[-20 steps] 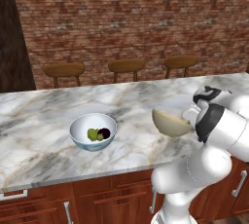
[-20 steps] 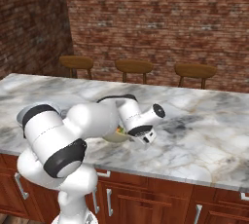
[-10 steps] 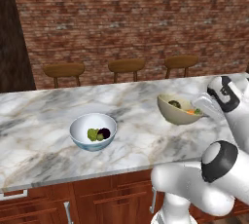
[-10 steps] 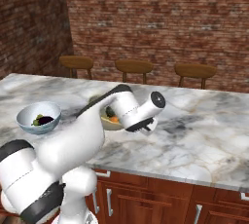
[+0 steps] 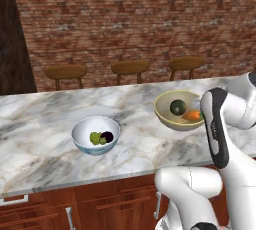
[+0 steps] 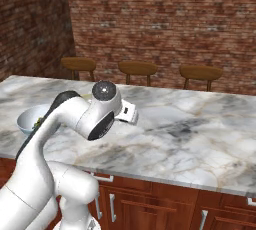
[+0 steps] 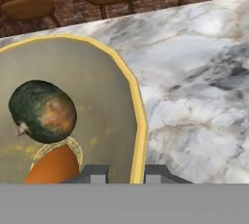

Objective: Place the bowl containing the squash and carrot in the microwave. Close the microwave door and press the start button to microwave the meal.

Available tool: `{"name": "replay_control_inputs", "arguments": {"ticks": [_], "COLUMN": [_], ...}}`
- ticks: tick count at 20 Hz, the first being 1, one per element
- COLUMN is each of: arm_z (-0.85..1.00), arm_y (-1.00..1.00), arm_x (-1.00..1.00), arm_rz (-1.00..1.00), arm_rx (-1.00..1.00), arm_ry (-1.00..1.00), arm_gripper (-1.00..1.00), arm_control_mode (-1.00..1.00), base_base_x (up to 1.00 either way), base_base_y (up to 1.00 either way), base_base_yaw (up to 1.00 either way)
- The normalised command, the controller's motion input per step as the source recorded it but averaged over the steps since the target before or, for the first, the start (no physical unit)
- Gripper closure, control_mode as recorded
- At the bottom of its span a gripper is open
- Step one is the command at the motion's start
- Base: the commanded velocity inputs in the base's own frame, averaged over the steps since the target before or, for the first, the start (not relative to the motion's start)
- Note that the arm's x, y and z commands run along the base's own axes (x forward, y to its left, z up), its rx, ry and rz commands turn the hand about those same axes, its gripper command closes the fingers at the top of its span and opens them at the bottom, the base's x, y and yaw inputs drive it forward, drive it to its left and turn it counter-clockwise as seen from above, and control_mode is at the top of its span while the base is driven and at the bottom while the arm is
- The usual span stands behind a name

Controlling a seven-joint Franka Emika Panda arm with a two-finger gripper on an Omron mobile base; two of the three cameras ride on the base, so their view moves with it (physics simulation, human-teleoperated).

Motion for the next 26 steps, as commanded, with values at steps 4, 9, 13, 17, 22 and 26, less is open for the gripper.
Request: {"name": "replay_control_inputs", "arguments": {"ticks": [4, 9, 13, 17, 22, 26], "arm_z": [0.56, 0.34, 0.27, 0.34, 0.04, 0.02], "arm_y": [0.28, 0.00, -0.04, 0.00, 0.01, 0.00], "arm_x": [-0.52, -0.38, -0.04, -0.15, -0.33, -0.33], "arm_rz": [0.00, 0.00, -0.01, 0.00, 0.00, 0.00], "arm_rx": [-0.20, 0.02, 0.13, 0.15, 0.03, -0.01], "arm_ry": [-0.06, 0.00, 0.00, 0.00, 0.00, 0.00], "arm_gripper": [1.00, 1.00, 1.00, 1.00, 1.00, 1.00], "arm_control_mode": [-1.00, -1.00, -1.00, -1.00, -1.00, -1.00], "base_base_x": [0.00, 0.00, 0.00, 0.00, 0.00, 0.00], "base_base_y": [0.00, 0.00, 0.00, 0.00, 0.00, 0.00], "base_base_yaw": [0.00, 0.00, 0.00, 0.00, 0.00, 0.00]}}
